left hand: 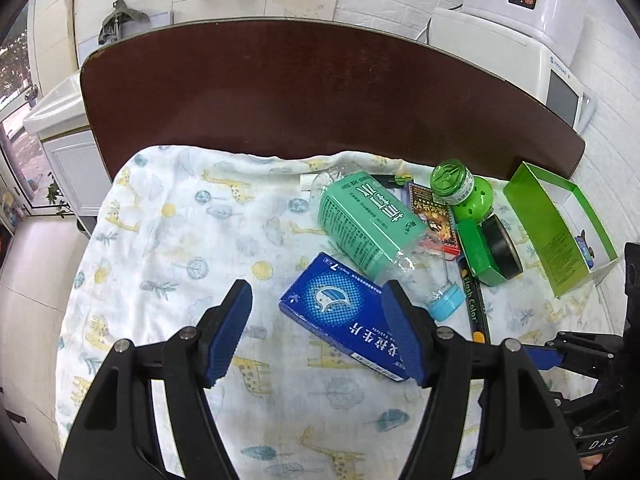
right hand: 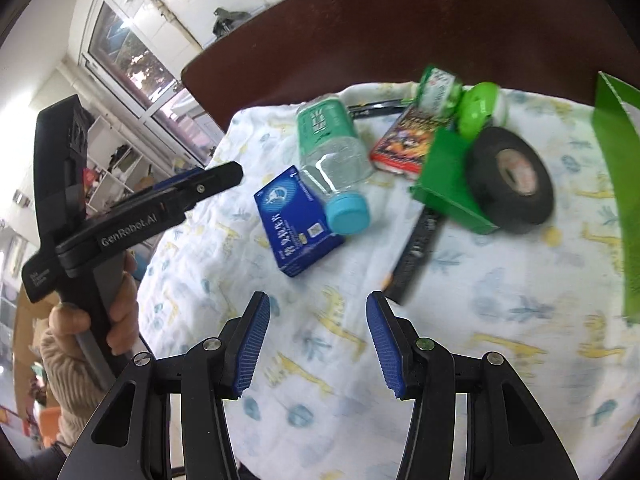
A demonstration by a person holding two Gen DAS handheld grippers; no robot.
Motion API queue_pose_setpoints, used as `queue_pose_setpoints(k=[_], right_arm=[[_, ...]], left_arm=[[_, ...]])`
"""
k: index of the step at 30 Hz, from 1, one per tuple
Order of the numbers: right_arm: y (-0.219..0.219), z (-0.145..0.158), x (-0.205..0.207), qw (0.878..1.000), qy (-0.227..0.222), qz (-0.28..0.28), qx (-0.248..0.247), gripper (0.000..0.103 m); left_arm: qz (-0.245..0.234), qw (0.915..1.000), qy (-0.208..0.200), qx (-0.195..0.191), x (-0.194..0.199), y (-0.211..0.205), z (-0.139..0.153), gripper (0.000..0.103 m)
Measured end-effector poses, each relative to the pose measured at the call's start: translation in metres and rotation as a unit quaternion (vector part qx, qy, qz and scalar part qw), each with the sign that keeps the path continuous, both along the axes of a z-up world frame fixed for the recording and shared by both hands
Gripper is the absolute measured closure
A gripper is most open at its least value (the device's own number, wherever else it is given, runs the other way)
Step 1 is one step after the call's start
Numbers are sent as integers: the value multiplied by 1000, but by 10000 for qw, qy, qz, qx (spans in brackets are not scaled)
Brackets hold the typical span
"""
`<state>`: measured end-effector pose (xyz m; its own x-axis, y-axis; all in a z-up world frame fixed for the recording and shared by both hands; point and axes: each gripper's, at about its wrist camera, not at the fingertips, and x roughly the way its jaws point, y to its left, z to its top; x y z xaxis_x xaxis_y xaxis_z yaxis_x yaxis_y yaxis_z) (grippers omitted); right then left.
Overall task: Organize rigid objects
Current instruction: 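Move the right tool back to the blue medicine box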
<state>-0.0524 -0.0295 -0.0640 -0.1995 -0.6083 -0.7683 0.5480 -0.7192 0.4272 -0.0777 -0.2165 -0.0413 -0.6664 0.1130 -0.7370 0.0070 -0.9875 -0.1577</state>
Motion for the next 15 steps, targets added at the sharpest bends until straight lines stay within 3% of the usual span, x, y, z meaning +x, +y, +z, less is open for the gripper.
queue_pose_setpoints(k=[8, 13, 15], right_arm=[[-37, -9, 2, 9996, -51, -134, 241, 50], [-51, -17, -6, 9986, -138, -247, 448, 50], [-50, -21, -10, 9979, -168, -394, 481, 50]], left_arm=[[-208, 9990, -124, 380, -35, -22, -25, 38], [-595, 9942, -362, 816, -46, -26, -40, 38], [-721, 9932, -514, 753, -43, -20, -47, 39]])
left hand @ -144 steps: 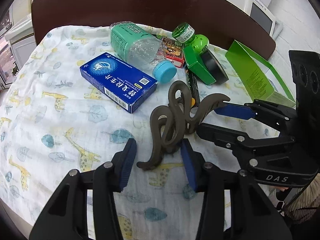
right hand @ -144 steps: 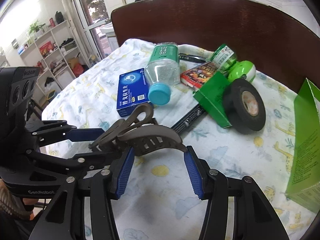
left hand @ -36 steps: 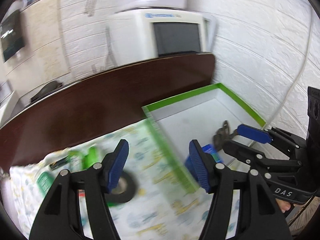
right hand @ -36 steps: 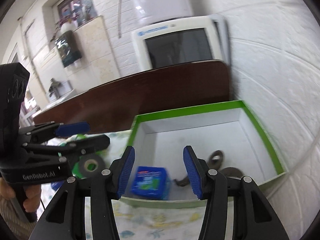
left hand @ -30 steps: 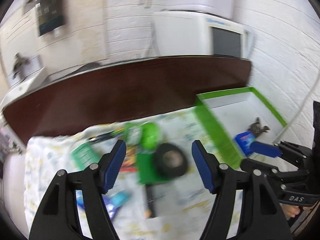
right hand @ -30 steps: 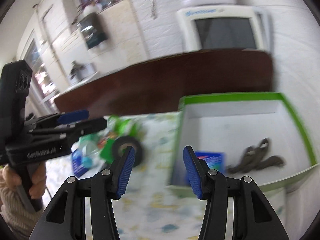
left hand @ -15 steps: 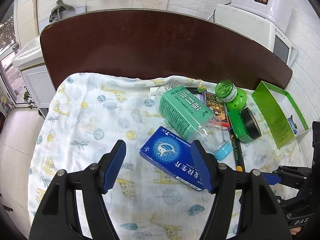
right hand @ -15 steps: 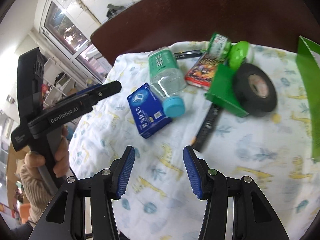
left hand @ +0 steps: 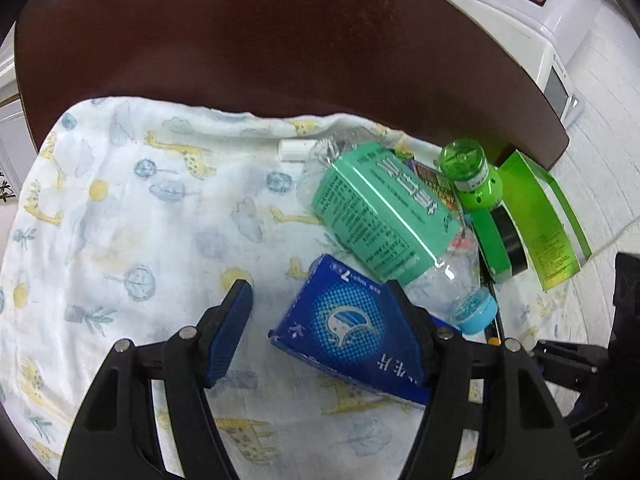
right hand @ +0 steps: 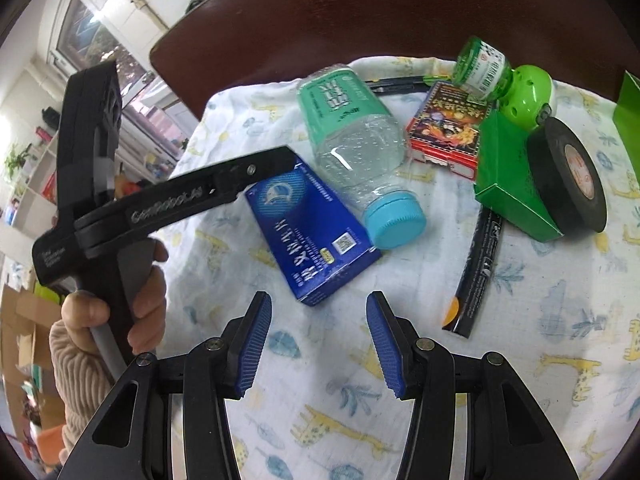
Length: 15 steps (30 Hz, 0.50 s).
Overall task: Organize rigid objects
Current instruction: 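Move the right tool back to the blue medicine box, then close the right gripper on the blue medicine box and lift it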
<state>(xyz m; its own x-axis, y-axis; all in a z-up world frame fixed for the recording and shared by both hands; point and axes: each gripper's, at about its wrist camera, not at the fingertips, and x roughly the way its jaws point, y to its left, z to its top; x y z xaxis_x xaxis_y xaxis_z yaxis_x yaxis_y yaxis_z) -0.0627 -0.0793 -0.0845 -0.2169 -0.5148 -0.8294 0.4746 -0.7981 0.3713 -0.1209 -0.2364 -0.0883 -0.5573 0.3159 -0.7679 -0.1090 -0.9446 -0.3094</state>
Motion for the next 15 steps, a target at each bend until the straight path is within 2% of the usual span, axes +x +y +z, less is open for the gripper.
queue_pose_setpoints(k=[2, 8, 10, 12, 15], right_arm=[[5, -2, -6, 9999, -26, -137, -5, 50], [24, -5, -17, 9991, -94, -409, -80, 50], [28, -6, -20, 9988, -165, -431, -172, 50], [30, -6, -21, 9987, -161, -453, -161, 50], [32, -4, -18, 9988, -169, -447, -148, 50]], left_arm=[[-148, 9996, 106, -195, 10, 9, 2, 40], [-520, 9984, 79, -185, 50, 36, 4, 45], [-402, 9988, 107, -266, 61, 39, 6, 46], [-383, 9992, 32, -128, 66, 37, 7, 46], [-275, 9995, -5, -162, 58, 34, 3, 44]])
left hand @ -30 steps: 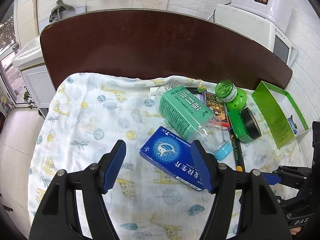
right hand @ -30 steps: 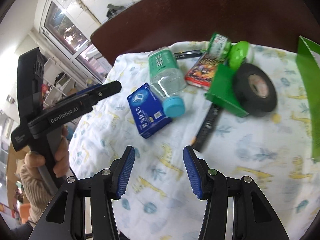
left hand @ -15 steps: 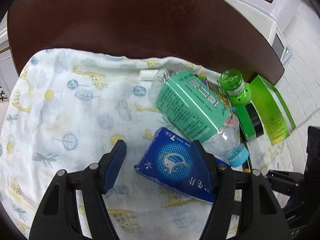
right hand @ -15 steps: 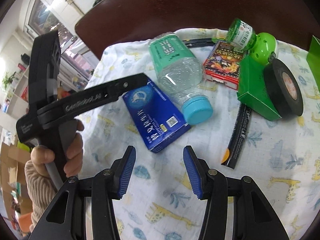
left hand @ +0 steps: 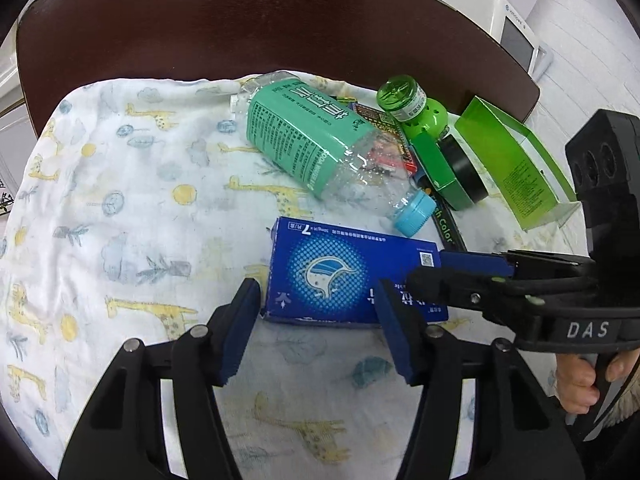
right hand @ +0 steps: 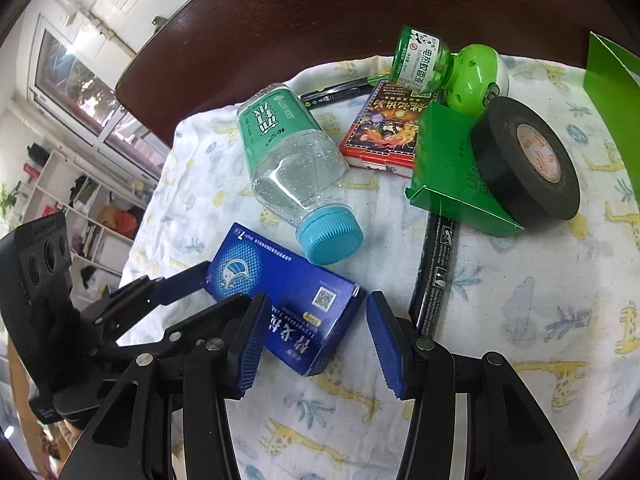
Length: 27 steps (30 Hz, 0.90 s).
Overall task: Organize rigid objects
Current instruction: 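Close the right gripper on the blue medicine box and lift it, then carry the medicine box into the box and open the right gripper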
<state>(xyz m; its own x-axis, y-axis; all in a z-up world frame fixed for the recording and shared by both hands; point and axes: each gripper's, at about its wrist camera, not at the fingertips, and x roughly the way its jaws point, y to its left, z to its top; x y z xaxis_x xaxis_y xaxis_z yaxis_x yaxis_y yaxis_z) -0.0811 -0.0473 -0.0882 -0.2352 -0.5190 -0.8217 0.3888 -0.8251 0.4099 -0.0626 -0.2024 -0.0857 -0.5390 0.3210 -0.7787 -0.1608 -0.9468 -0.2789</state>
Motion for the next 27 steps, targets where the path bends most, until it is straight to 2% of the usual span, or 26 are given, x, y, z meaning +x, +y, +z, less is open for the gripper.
queue_pose_setpoints(k=[2, 5, 11, 17, 22, 27], right_arm=[[-3, 0, 2, 10000, 17, 71, 28, 50], [-9, -4, 4, 9999, 63, 116, 69, 50], [-13, 0, 5, 9992, 289, 253, 108, 58], [-4, 31, 13, 9959, 781, 427, -183, 58], [20, 63, 16, 9902, 1258, 355, -489, 58], [61, 90, 17, 9800, 1885, 120, -620, 58]], left_arm=[[113, 9998, -69, 135, -5, -3, -2, 45], [185, 9997, -45, 178, -6, 0, -2, 52], [476, 9988, 115, -35, 6, 7, 14, 52], [548, 9964, 563, -319, 17, 23, 54, 52], [333, 9955, 782, -425, 13, 51, 82, 52], [45, 9933, 1006, -565, -1, 94, 104, 53]])
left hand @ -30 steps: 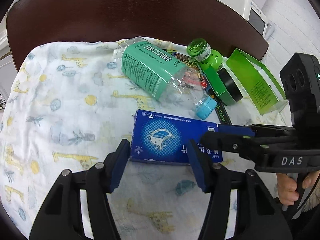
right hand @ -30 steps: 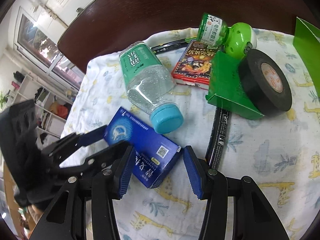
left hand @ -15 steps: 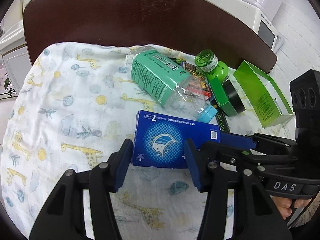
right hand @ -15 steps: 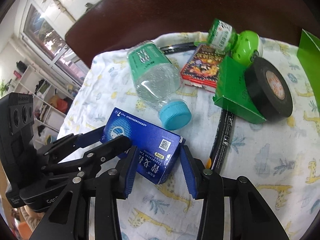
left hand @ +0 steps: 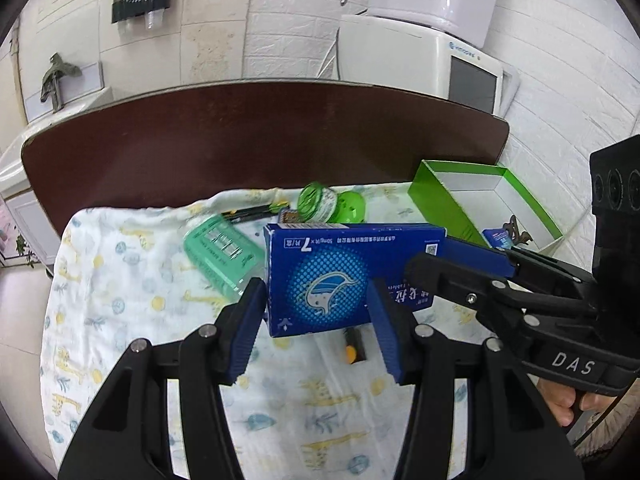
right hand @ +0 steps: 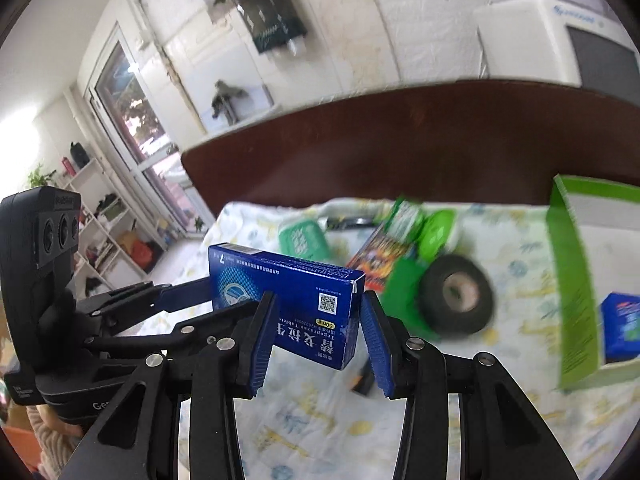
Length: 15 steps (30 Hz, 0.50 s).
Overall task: Organize rigid objects
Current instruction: 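Carry the medicine box into the box and open the right gripper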
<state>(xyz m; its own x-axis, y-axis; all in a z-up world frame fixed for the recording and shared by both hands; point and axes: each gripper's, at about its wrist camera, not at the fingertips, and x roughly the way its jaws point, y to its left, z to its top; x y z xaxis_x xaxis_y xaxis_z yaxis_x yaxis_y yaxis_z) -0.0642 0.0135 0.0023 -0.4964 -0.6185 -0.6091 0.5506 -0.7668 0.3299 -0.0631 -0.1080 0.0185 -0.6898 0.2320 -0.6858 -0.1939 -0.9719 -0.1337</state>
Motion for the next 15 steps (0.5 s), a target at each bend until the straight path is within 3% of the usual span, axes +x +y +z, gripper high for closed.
queue_pose_setpoints(k=[8, 15], right_arm=[[93, 21, -18, 9961, 381, -696, -377, 58], [174, 27, -44, 9885, 523, -1335, -476, 58]], left_arm=[[-714, 9972, 115, -190, -39, 93, 24, 53], [-1270, 9908, 82, -454, -81, 179, 28, 56]])
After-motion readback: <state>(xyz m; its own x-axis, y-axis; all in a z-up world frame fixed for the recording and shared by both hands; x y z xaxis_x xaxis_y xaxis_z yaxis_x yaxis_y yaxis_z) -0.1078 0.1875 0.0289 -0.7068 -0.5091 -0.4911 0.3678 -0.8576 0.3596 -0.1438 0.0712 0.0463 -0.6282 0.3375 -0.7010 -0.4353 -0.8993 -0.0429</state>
